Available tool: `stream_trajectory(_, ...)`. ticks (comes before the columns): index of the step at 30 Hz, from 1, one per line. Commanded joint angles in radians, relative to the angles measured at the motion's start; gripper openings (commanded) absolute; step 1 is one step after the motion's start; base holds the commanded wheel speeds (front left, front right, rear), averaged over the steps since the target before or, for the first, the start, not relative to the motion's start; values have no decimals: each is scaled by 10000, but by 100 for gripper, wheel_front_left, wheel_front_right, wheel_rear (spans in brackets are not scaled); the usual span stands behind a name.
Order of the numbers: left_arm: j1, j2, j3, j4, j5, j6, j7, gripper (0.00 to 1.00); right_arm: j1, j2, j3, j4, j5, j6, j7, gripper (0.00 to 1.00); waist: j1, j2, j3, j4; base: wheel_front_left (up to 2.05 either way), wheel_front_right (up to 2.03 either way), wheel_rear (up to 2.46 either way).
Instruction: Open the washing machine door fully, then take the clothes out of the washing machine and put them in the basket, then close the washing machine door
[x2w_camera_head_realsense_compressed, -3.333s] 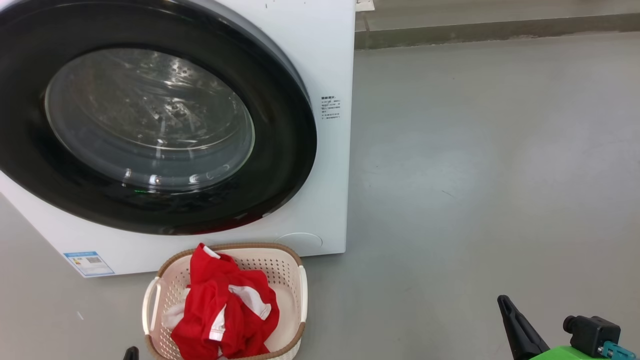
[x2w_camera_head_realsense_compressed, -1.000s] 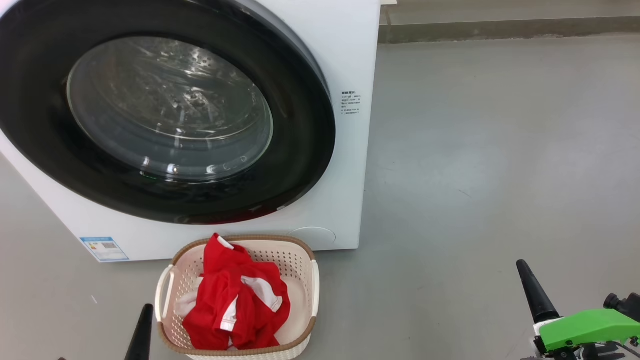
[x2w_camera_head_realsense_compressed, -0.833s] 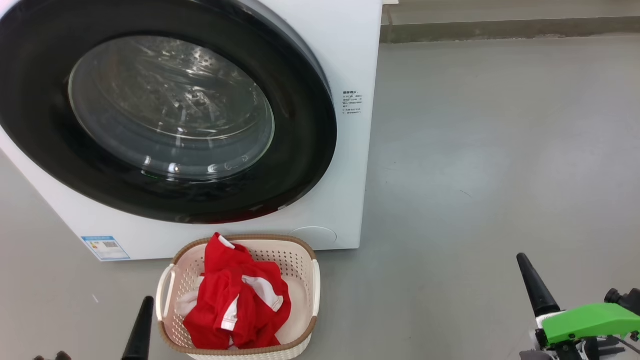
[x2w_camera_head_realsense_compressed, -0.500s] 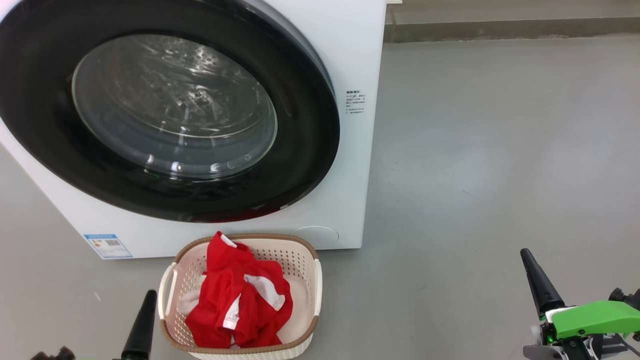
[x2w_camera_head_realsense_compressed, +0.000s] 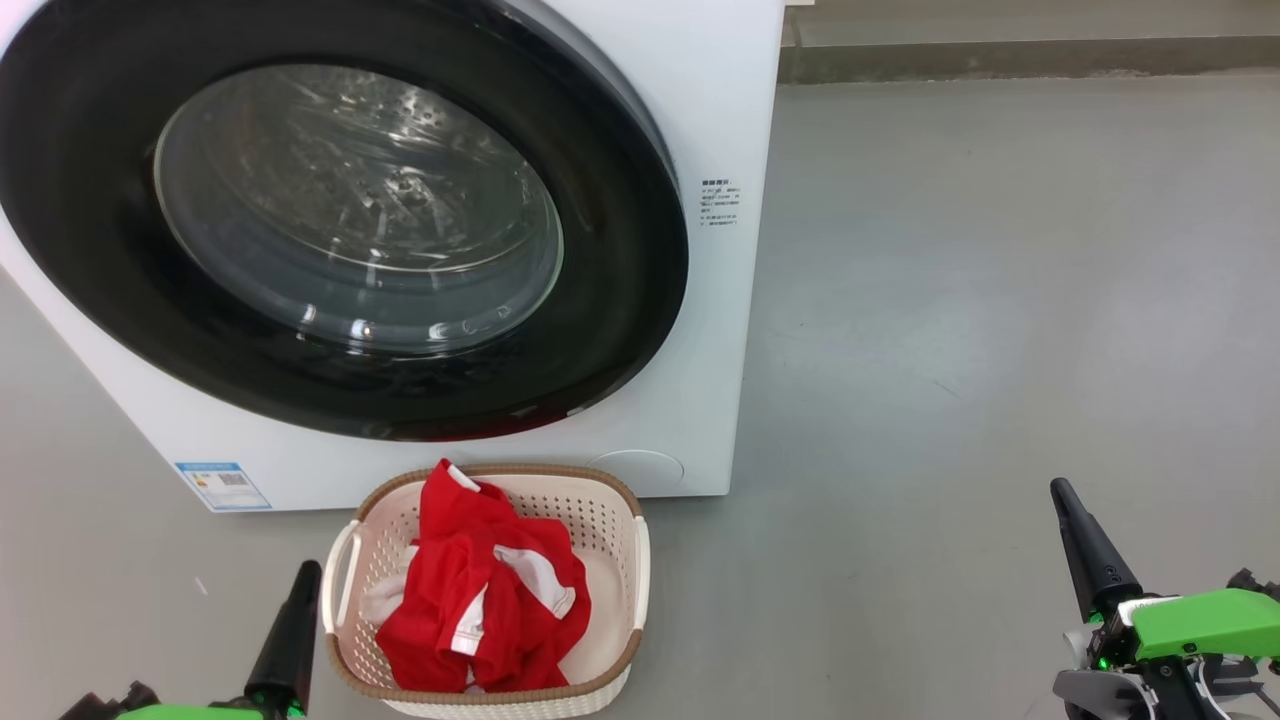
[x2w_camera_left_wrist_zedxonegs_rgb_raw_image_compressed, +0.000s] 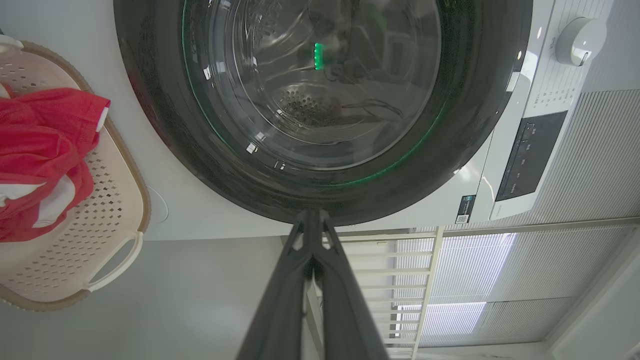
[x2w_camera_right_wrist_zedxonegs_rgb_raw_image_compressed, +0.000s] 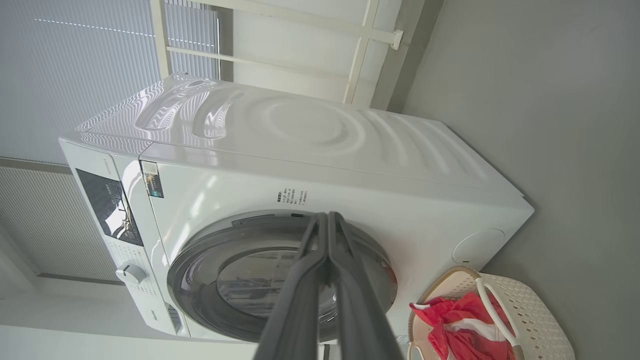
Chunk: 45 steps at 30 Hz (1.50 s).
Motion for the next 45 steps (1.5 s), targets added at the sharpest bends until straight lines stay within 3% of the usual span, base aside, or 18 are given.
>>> stream_trajectory(1, -512, 64, 255, -212, -234, -68, 103, 0, -536, -46, 122, -347, 217, -7, 81, 0, 0, -1, 1, 6, 0, 0, 0)
stream_trajectory(45, -561, 58, 250, -210, -470, -69, 166, 0, -567, -10, 53, -369, 409, -7, 169, 0, 0, -1, 5, 22, 0, 0, 0)
